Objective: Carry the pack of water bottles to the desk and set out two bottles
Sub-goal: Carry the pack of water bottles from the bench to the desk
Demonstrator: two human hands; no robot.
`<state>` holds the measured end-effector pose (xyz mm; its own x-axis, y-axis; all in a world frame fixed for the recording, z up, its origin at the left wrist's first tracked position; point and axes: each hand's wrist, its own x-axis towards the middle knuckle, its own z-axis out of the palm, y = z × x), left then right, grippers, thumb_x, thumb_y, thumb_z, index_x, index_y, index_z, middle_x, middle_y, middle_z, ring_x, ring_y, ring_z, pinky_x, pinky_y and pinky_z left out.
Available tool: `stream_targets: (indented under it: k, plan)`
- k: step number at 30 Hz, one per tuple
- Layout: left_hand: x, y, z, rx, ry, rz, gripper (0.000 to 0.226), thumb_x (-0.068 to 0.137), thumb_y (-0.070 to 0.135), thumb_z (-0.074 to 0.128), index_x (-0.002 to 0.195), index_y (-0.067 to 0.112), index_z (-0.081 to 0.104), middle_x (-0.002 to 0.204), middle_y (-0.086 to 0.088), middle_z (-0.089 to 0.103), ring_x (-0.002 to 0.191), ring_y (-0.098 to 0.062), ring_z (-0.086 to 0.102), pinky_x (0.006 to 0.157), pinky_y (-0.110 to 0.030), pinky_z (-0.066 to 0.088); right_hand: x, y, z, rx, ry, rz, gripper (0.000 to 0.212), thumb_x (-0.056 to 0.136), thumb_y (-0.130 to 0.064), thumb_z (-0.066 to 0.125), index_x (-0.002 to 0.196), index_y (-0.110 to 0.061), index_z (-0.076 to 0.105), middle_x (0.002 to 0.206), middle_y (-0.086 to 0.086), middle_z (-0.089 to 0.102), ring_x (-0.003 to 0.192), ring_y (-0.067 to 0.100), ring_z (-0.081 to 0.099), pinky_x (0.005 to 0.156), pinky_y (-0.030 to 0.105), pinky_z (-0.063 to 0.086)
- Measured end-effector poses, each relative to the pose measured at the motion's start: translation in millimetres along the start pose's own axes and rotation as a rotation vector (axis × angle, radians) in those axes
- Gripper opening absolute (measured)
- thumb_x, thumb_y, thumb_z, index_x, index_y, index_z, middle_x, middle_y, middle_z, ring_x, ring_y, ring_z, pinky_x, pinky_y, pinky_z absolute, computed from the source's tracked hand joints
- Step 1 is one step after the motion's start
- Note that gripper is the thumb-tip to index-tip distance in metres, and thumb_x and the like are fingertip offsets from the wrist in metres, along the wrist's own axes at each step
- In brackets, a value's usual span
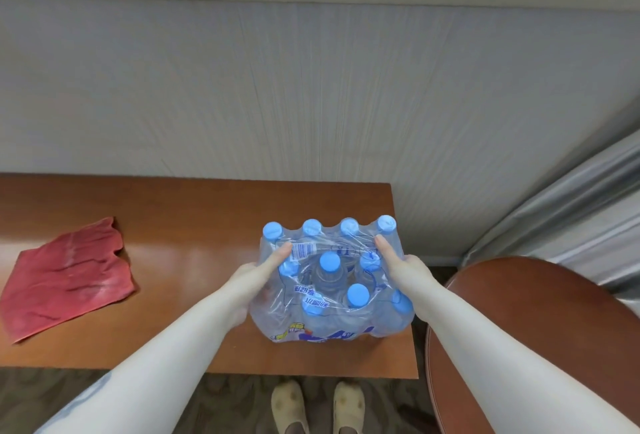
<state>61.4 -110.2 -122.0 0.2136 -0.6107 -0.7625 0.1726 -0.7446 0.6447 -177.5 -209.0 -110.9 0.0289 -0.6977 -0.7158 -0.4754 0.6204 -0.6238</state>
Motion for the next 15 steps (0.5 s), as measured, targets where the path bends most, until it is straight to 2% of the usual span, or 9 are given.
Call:
stream_targets:
  k: [4,7,8,10,12,15]
  plan:
    - [2.3,-1.8,0.7,-0.119,-0.046,-0.039,0.078,0.046,0.066,0.082,0.104,0.015,0.073,0.099,-0.009,0.076,0.094,-0.024,0.071,0.093,-0.041,0.051,2.1,0.4,-6.8,0.066,-0.094,0.024,0.062,0.068,-0.074,0.061,0.098,-0.020,0.064,0.077,0.001,0.077,0.069,0.018,0.074,0.047,0.023,0.051]
    - [-0.7,-2.7,3.1,-0.160,-0.020,-0.054,0.080,0.043,0.066,0.083,0.105,0.016,0.073,0.106,-0.012,0.073,0.097,-0.021,0.066,0.101,-0.043,0.047,3.2,5.5,-9.5,0.180,-0.162,0.025,0.064,0.061,-0.067,0.073,0.102,-0.017,0.067,0.076,0.002,0.078,0.067,0.019,0.075,0.048,0.024,0.055]
    - [-2.2,-3.4,4.6,-0.169,-0.010,-0.057,0.082,0.042,0.067,0.083,0.106,0.017,0.072,0.107,-0.008,0.073,0.094,-0.019,0.064,0.098,-0.040,0.048,3.8,7.7,-9.8,0.220,-0.170,0.021,0.065,0.059,-0.064,0.077,0.102,-0.016,0.068,0.077,0.003,0.078,0.068,0.020,0.075,0.048,0.026,0.056]
    - [-7.4,-2.2,8.5,-0.187,0.050,-0.055,0.086,0.040,0.068,0.082,0.108,0.016,0.071,0.099,0.003,0.069,0.087,-0.014,0.058,0.077,-0.029,0.049,4.3,10.6,-9.7,0.284,-0.157,0.015,0.066,0.055,-0.060,0.082,0.101,-0.015,0.068,0.077,0.003,0.078,0.068,0.021,0.075,0.048,0.027,0.057]
    - [-14.4,-1.6,13.1,-0.182,0.151,-0.048,0.086,0.038,0.069,0.081,0.104,0.015,0.072,0.085,0.004,0.064,0.074,-0.012,0.050,0.056,-0.021,0.039,2.7,13.2,-8.9,0.317,-0.140,0.034,0.067,0.051,-0.058,0.085,0.100,-0.014,0.068,0.076,0.004,0.078,0.067,0.023,0.075,0.052,0.030,0.059]
    - [-27.7,-9.2,17.5,-0.134,0.243,-0.027,0.076,0.034,0.071,0.079,0.086,0.016,0.072,0.053,0.012,0.063,0.036,-0.004,0.049,0.038,-0.016,0.037,1.5,14.0,-9.4,0.297,-0.130,0.043,0.073,0.045,-0.058,0.087,0.101,-0.015,0.068,0.083,0.007,0.078,0.072,0.027,0.075,0.070,0.042,0.061]
